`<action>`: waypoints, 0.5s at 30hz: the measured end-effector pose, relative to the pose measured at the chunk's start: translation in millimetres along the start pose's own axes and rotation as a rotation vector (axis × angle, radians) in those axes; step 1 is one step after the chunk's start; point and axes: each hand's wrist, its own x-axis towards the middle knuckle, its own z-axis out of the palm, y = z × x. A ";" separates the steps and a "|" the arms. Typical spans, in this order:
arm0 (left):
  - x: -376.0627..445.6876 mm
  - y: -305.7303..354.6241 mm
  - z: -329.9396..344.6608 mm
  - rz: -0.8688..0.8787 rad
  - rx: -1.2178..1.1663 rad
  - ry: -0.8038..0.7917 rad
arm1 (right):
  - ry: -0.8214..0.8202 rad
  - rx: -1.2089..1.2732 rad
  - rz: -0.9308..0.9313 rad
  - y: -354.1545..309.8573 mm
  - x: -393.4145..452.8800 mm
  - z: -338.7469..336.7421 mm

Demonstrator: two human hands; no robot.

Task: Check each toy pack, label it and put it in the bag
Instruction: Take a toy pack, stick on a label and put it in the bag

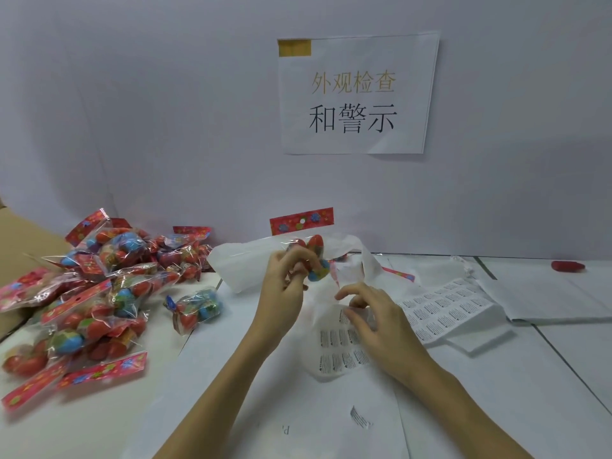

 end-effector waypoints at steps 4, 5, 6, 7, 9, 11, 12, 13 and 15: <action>-0.2 -2.5 0.9 -0.050 0.039 -0.011 | 0.037 -0.012 -0.031 1.8 0.8 -0.6; -0.5 -2.5 2.1 -0.068 0.029 -0.031 | 0.040 -0.016 -0.034 2.7 1.1 -0.4; -1.2 -2.5 3.3 -0.091 0.013 -0.058 | 0.042 -0.018 -0.034 3.5 1.3 -0.1; -1.7 -2.3 4.4 -0.111 -0.004 -0.081 | 0.043 -0.019 -0.030 4.2 1.4 0.1; -2.0 -0.7 5.4 -0.129 -0.039 -0.094 | 0.049 -0.030 -0.020 5.2 1.6 0.2; -2.1 1.1 4.8 -0.121 -0.064 -0.081 | 0.054 -0.038 -0.016 6.9 1.7 -0.2; -2.1 1.8 4.1 -0.115 -0.082 -0.073 | 0.048 -0.038 -0.011 7.4 1.5 -0.4; -2.1 3.1 3.6 -0.118 -0.118 -0.067 | 0.039 -0.039 -0.004 7.9 1.5 -0.6; -1.2 4.9 1.9 -0.142 -0.213 -0.065 | 0.028 -0.046 0.009 8.8 2.0 -0.6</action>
